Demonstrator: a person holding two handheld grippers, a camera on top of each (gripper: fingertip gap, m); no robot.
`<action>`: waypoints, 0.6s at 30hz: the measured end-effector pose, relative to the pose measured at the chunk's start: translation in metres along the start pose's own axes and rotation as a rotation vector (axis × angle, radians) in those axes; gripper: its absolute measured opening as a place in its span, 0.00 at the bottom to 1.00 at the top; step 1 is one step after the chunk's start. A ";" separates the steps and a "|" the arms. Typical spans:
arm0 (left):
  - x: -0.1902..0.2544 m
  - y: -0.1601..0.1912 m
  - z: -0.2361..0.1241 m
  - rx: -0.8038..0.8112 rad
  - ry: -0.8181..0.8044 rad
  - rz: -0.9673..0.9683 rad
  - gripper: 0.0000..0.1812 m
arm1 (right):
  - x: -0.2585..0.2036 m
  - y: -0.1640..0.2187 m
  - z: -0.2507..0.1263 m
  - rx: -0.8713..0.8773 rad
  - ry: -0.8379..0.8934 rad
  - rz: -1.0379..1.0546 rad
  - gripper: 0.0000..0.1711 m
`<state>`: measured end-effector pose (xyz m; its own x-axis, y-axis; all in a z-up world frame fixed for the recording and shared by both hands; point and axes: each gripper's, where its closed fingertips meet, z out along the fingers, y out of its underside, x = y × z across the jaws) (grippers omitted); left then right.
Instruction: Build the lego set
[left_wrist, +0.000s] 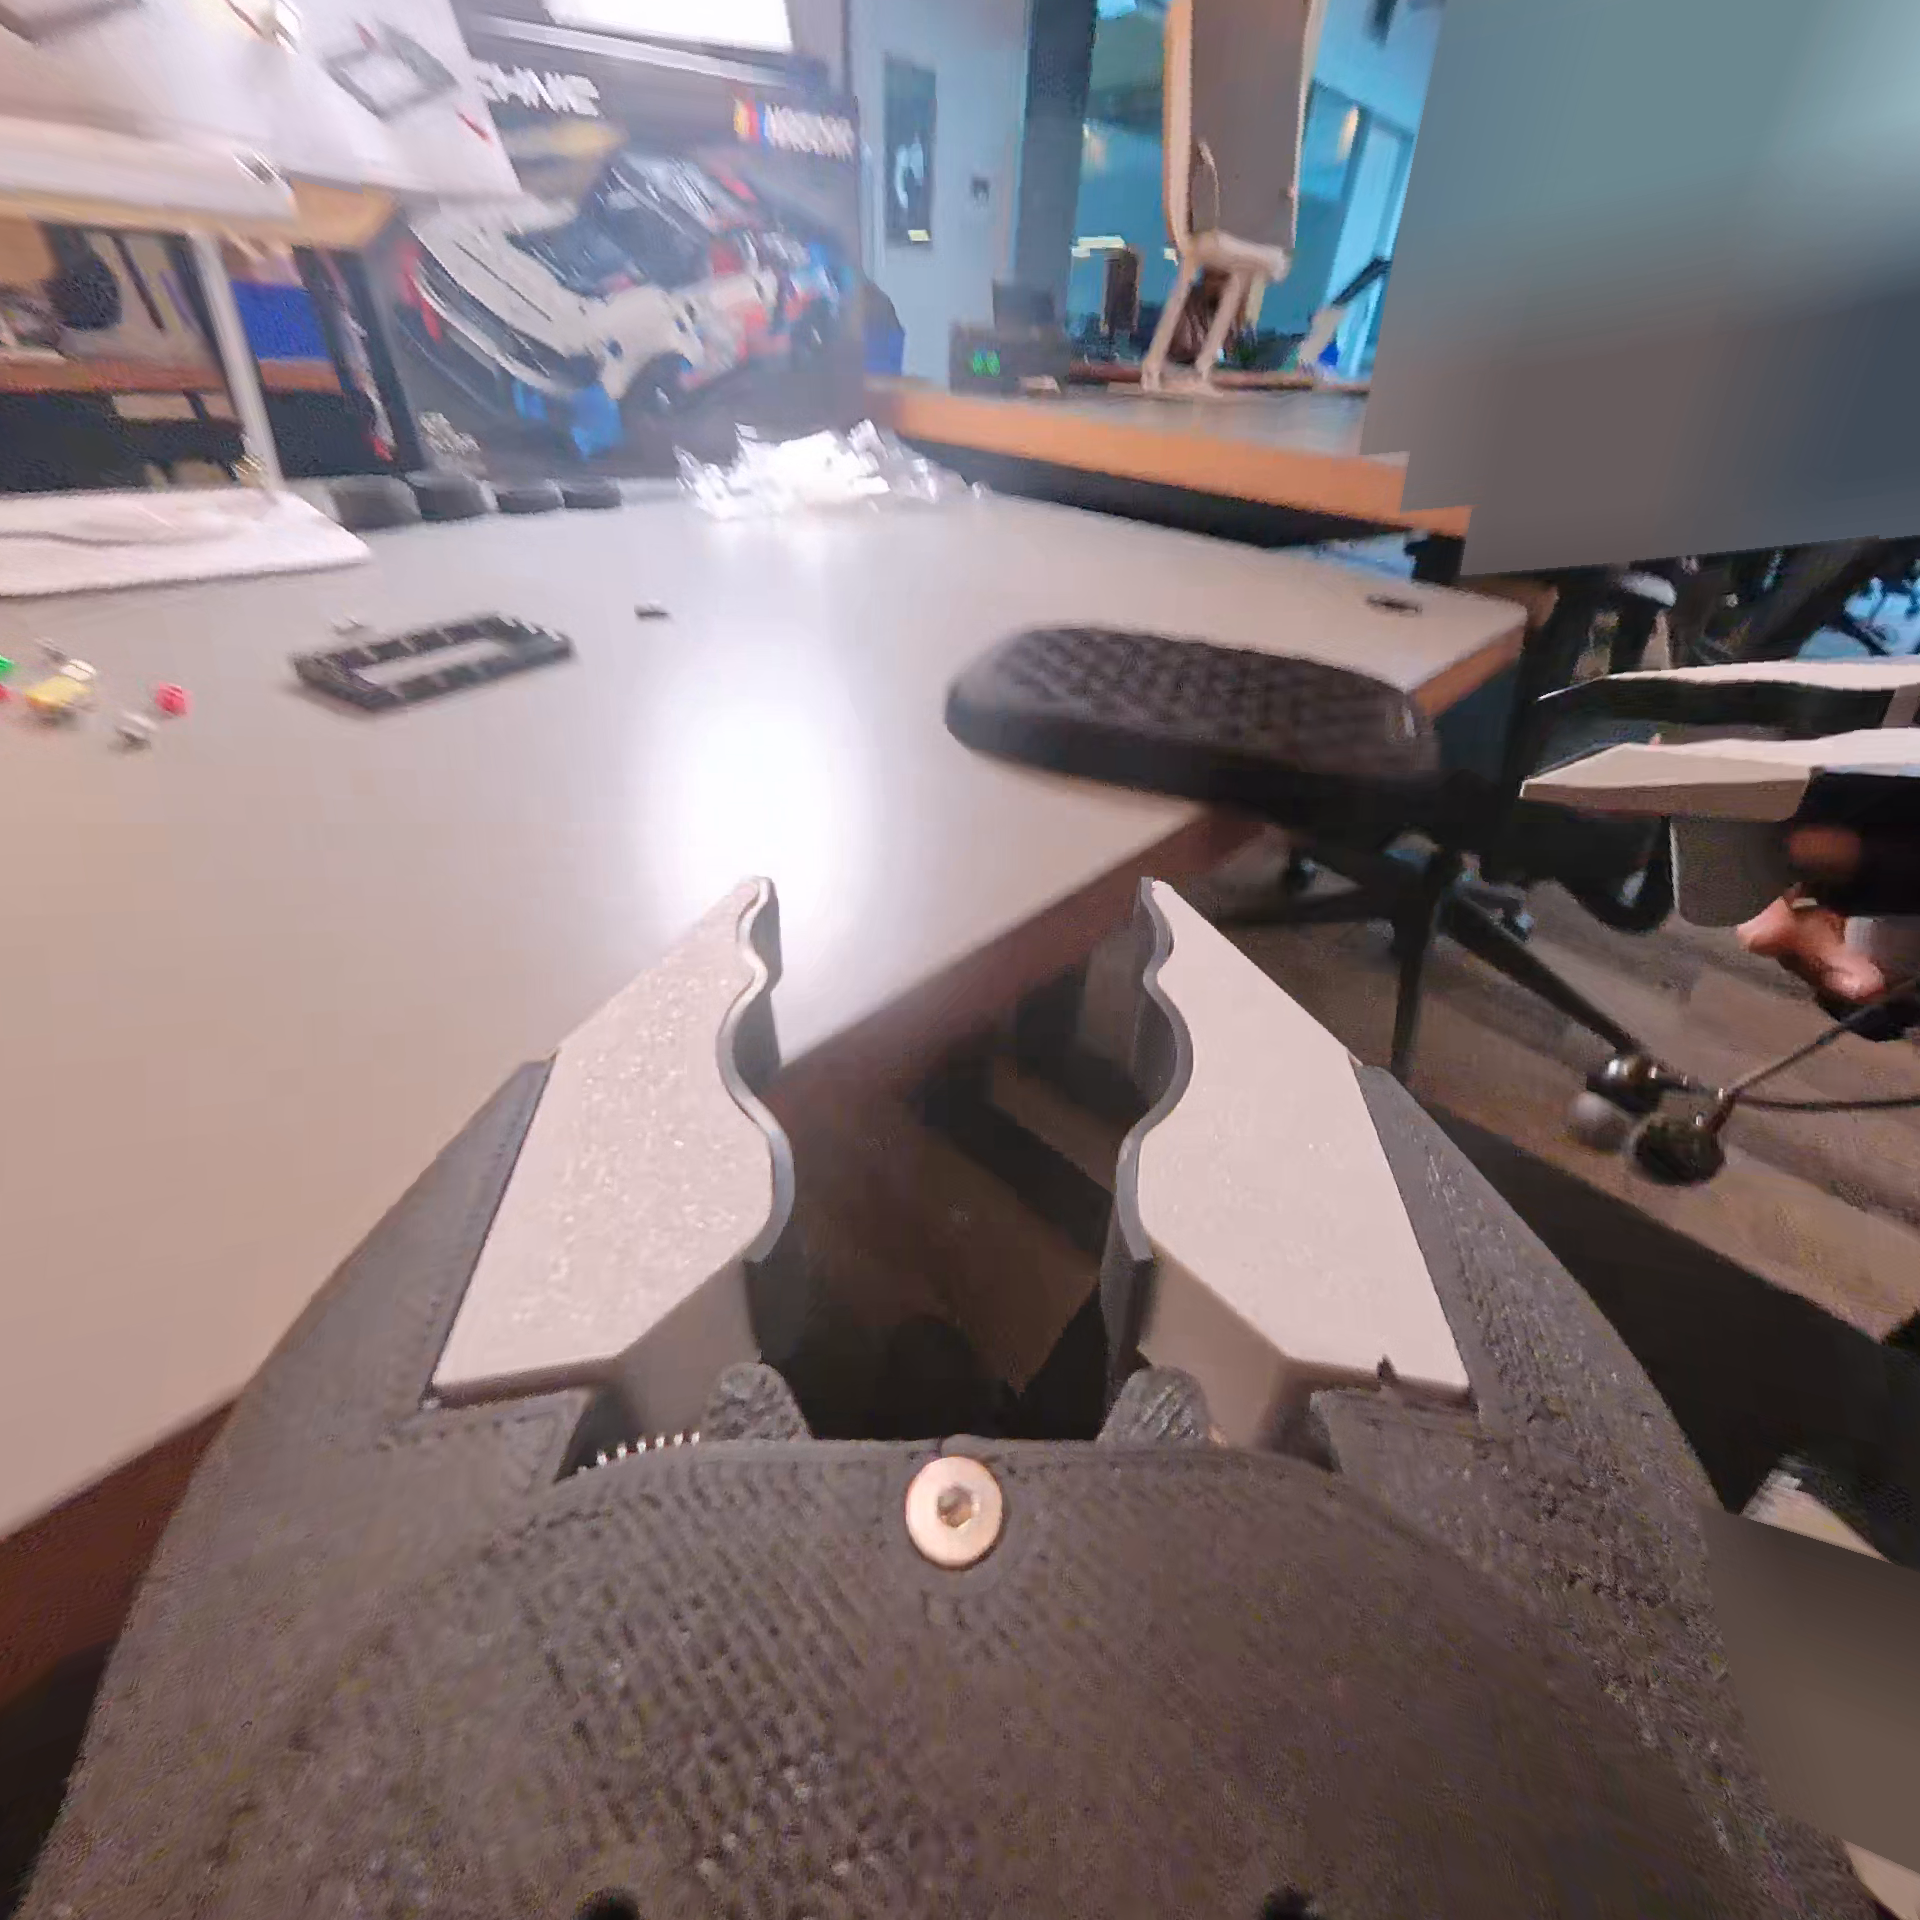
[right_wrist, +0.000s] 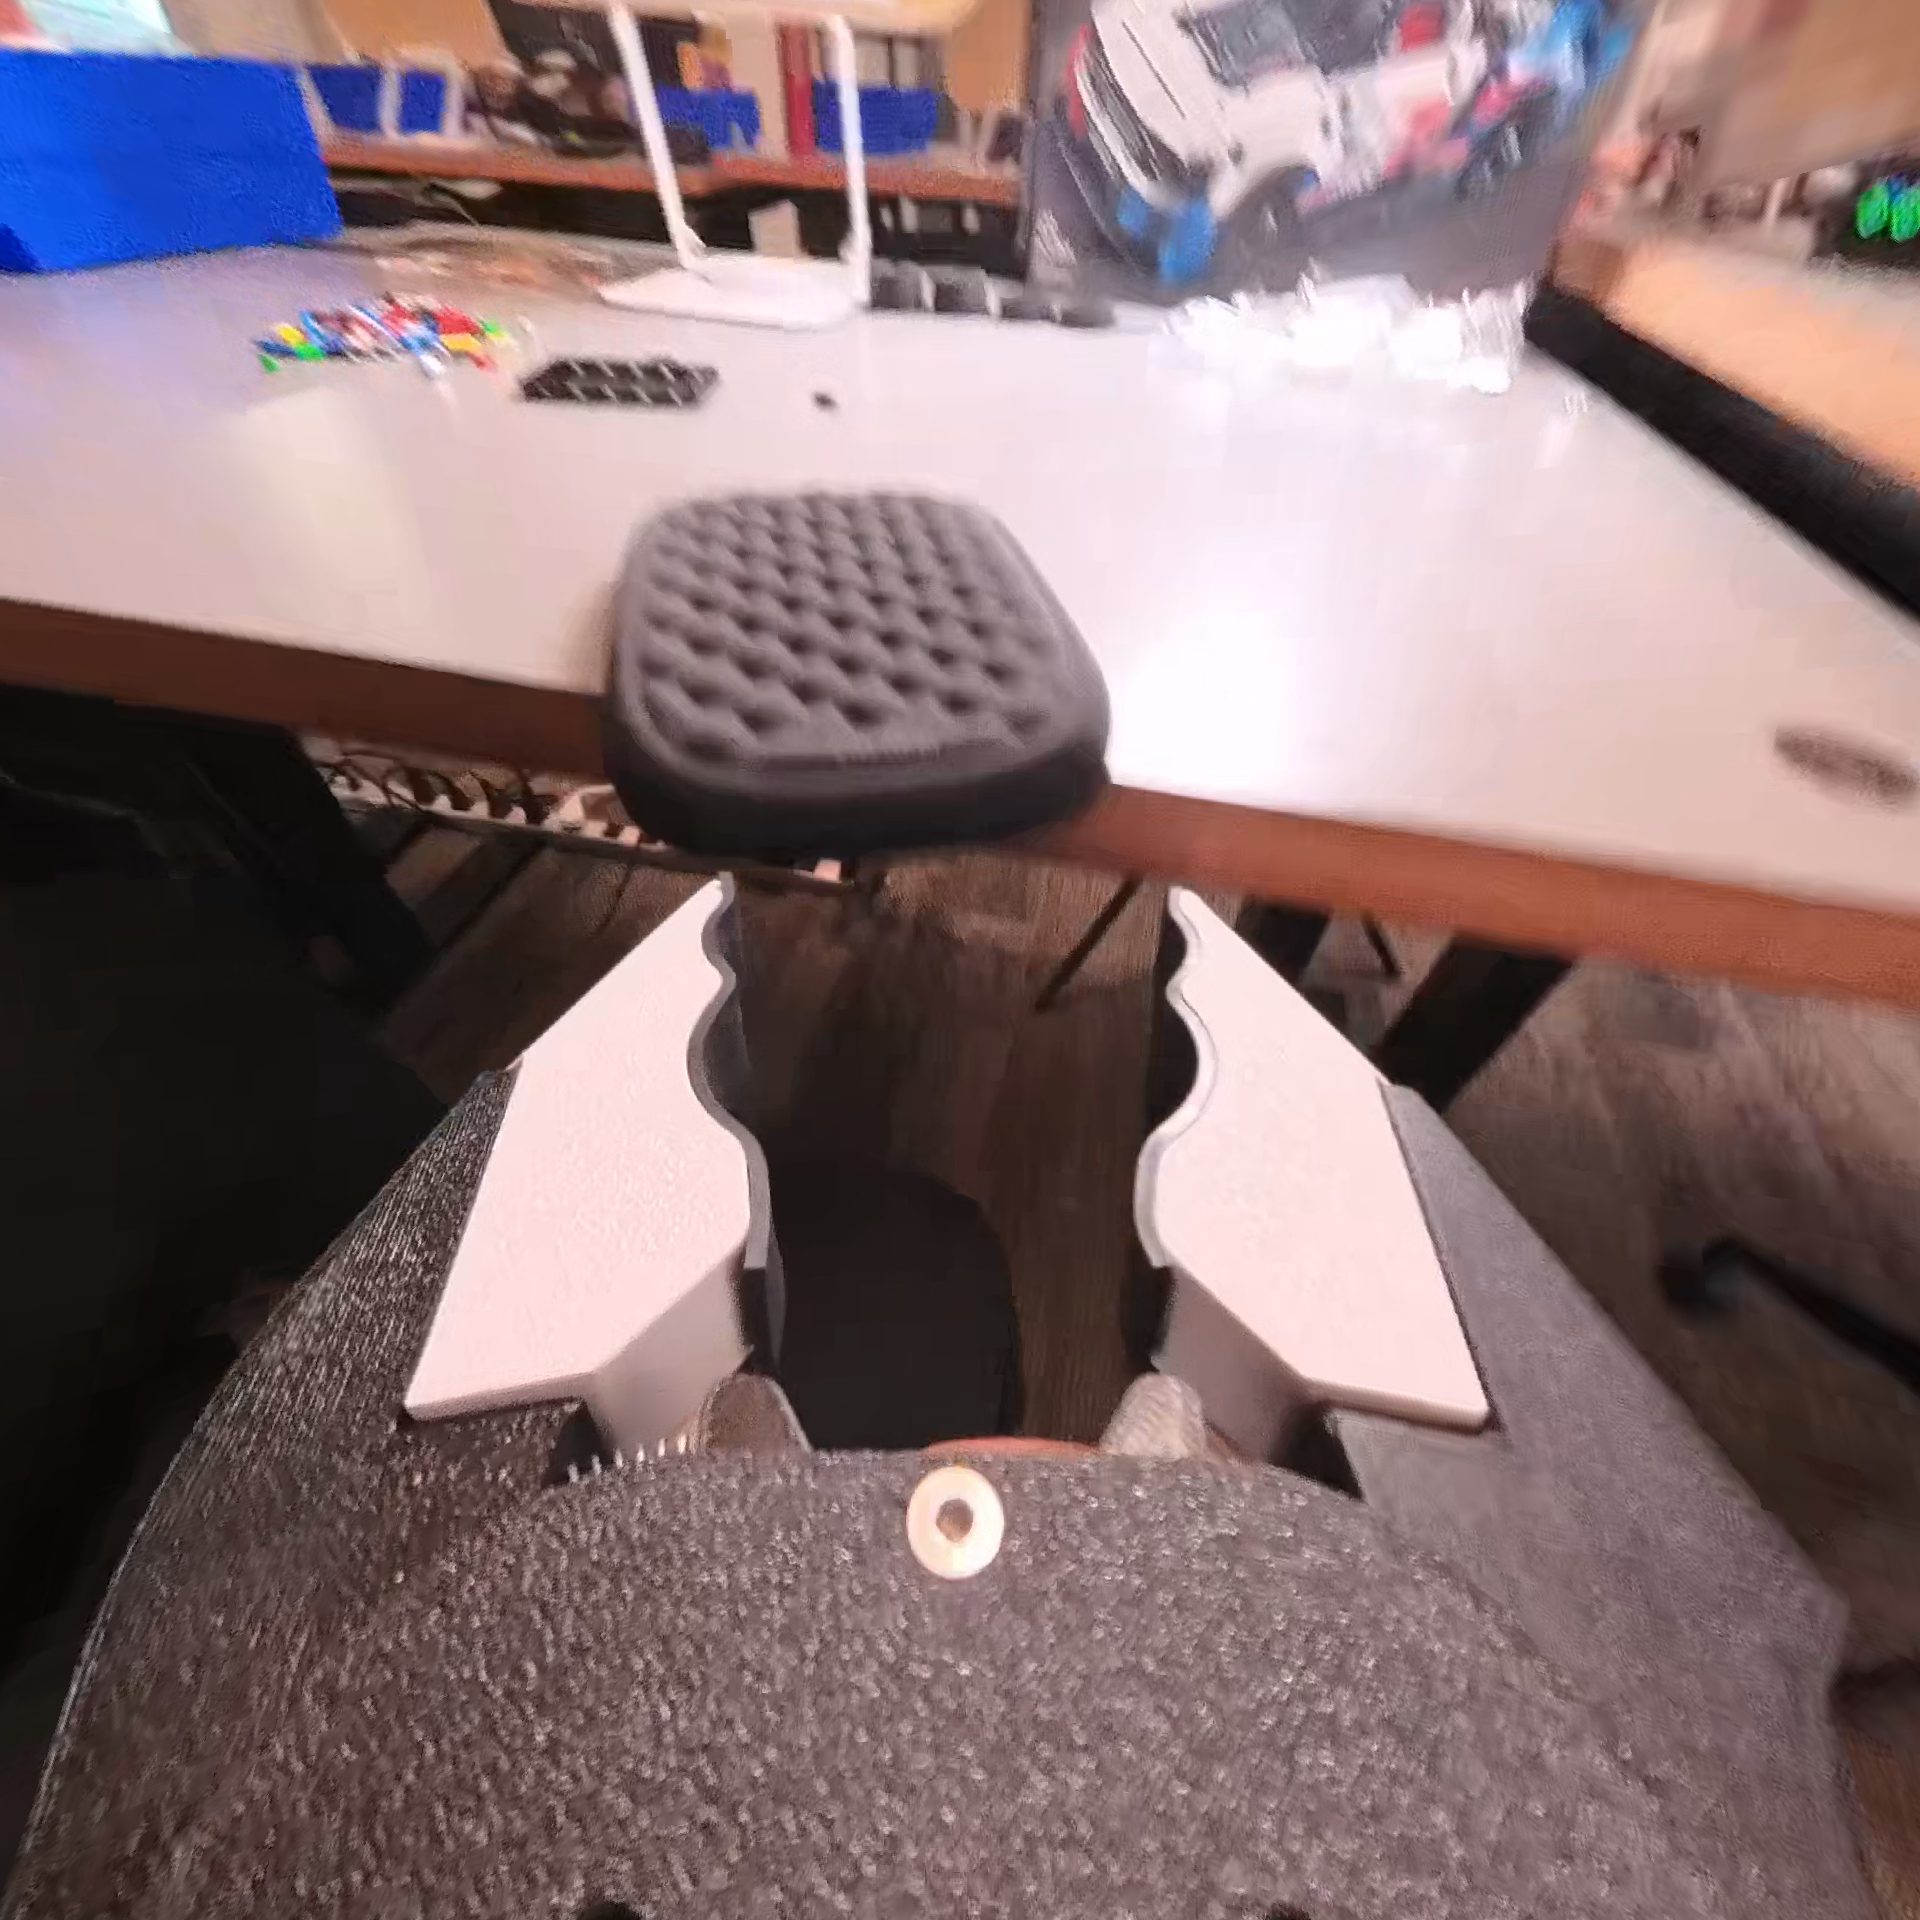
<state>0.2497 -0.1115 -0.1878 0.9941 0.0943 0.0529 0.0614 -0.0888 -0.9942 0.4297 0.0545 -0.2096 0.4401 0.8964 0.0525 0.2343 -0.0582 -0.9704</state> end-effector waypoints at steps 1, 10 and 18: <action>-0.008 -0.013 -0.005 0.024 -0.014 -0.002 0.36 | -0.007 -0.015 0.006 0.014 -0.009 -0.041 0.45; -0.084 -0.078 -0.047 0.010 -0.115 0.082 0.31 | -0.074 -0.093 0.037 0.045 -0.134 -0.225 0.17; -0.138 -0.076 -0.032 -0.072 -0.007 0.021 0.04 | -0.080 -0.126 0.089 0.036 -0.213 -0.270 0.00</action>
<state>0.1103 -0.1499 -0.1161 0.9946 0.0990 0.0310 0.0468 -0.1616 -0.9857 0.2877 0.0294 -0.1128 0.1751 0.9492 0.2616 0.2852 0.2054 -0.9362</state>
